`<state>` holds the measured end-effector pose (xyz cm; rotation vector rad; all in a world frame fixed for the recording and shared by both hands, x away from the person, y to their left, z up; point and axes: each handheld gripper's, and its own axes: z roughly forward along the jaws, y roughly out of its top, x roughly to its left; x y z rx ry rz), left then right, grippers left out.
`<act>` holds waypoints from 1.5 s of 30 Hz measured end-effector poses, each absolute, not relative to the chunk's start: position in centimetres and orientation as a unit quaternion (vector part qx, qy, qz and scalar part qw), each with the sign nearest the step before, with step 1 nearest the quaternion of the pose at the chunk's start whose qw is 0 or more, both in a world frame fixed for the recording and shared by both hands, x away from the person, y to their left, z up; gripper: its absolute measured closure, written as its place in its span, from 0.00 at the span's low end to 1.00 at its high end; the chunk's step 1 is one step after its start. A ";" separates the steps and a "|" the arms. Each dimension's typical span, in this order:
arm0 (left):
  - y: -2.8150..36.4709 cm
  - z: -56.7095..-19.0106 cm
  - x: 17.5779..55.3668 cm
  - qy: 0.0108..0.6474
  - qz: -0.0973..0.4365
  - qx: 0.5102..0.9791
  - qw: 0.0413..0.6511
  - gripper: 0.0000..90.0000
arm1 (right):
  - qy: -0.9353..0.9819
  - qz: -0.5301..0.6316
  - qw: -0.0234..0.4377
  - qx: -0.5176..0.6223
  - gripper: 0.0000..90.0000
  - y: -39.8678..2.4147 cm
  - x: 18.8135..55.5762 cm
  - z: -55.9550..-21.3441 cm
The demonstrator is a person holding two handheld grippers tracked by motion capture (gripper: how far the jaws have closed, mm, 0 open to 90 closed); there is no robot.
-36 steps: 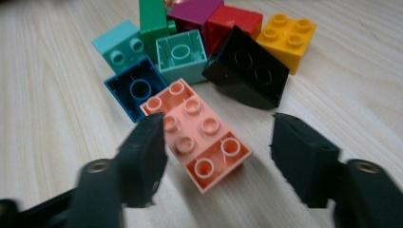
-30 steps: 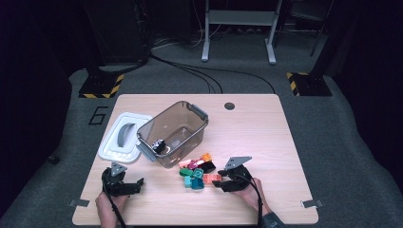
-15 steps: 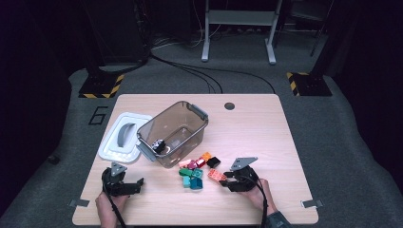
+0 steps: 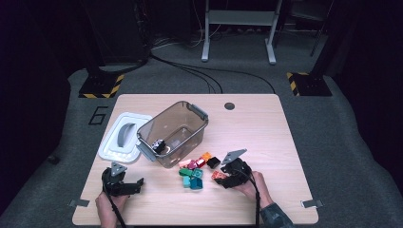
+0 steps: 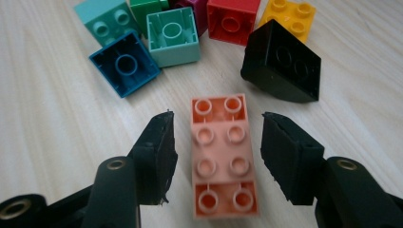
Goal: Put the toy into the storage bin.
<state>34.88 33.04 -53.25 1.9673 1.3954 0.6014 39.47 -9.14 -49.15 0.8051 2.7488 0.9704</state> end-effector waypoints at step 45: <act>33.0 -53.2 34.9 0.531 0.229 0.750 0.322 0.00 | 0.840 0.383 0.107 0.371 0.65 -11.7 46.4 -46.3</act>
